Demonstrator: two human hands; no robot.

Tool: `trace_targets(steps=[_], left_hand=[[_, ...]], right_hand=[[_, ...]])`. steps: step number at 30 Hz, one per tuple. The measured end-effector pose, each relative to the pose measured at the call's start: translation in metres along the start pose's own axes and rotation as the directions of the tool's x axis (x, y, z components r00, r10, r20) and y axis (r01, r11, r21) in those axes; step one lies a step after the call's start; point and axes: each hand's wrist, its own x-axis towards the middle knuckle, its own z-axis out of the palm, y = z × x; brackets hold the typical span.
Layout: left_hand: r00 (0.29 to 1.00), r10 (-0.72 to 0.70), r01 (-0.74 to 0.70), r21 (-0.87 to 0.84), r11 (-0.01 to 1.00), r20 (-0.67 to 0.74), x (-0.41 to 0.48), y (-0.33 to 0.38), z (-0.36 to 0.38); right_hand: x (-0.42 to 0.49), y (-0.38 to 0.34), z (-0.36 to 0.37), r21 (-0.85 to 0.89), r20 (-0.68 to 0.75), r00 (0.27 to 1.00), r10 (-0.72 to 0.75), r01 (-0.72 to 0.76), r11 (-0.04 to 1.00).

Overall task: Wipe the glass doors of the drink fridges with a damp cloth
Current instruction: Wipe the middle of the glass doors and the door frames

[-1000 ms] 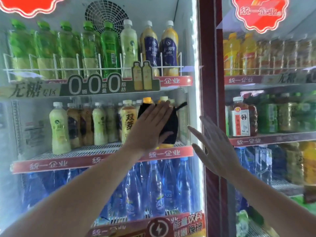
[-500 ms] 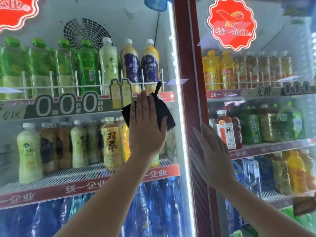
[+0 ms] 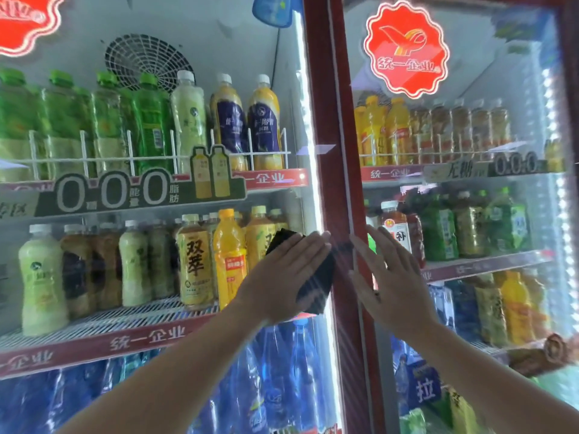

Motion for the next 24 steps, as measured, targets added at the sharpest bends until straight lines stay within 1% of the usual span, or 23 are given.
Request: trace_targets(steps=[4, 6, 8, 11, 15, 18, 21, 24], left_hand=[[0.982, -0.169, 0.171, 0.009, 0.985, -0.079, 0.058, -0.044, -0.028], [0.96, -0.268, 0.272, 0.042, 0.961, -0.08, 0.088, -0.061, -0.044], [0.937, -0.343, 0.346, 0.041, 0.938, -0.065, 0.112, -0.067, -0.053], [0.898, -0.411, 0.411, -0.029, 0.911, -0.159, 0.128, -0.054, -0.048], [0.903, -0.376, 0.376, -0.045, 0.926, -0.206, 0.119, -0.022, -0.027], [0.901, -0.387, 0.379, -0.081, 0.922, -0.197, 0.106, -0.001, -0.019], [0.921, -0.348, 0.338, -0.085, 0.937, -0.174, 0.089, 0.021, -0.008], [0.93, -0.331, 0.313, -0.126, 0.941, -0.163, 0.07, 0.044, 0.003]], right_hand=[[-0.006, 0.01, -0.012, -0.051, 0.036, 0.999, -0.036, 0.038, 0.998], [-0.01, 0.018, -0.016, -0.062, 0.045, 0.997, -0.056, 0.059, 0.996], [-0.012, 0.027, -0.02, -0.075, 0.039, 0.998, -0.057, 0.06, 0.995], [-0.011, 0.038, -0.025, -0.099, 0.018, 0.999, -0.046, 0.048, 0.994], [-0.011, 0.045, -0.023, -0.123, 0.008, 0.999, -0.031, 0.031, 0.992], [-0.014, 0.045, -0.015, -0.134, 0.023, 0.999, -0.036, 0.039, 0.99], [-0.022, 0.039, -0.004, -0.085, 0.034, 0.999, -0.021, 0.024, 0.996], [-0.03, 0.022, 0.004, -0.04, 0.021, 0.999, -0.05, 0.051, 0.998]])
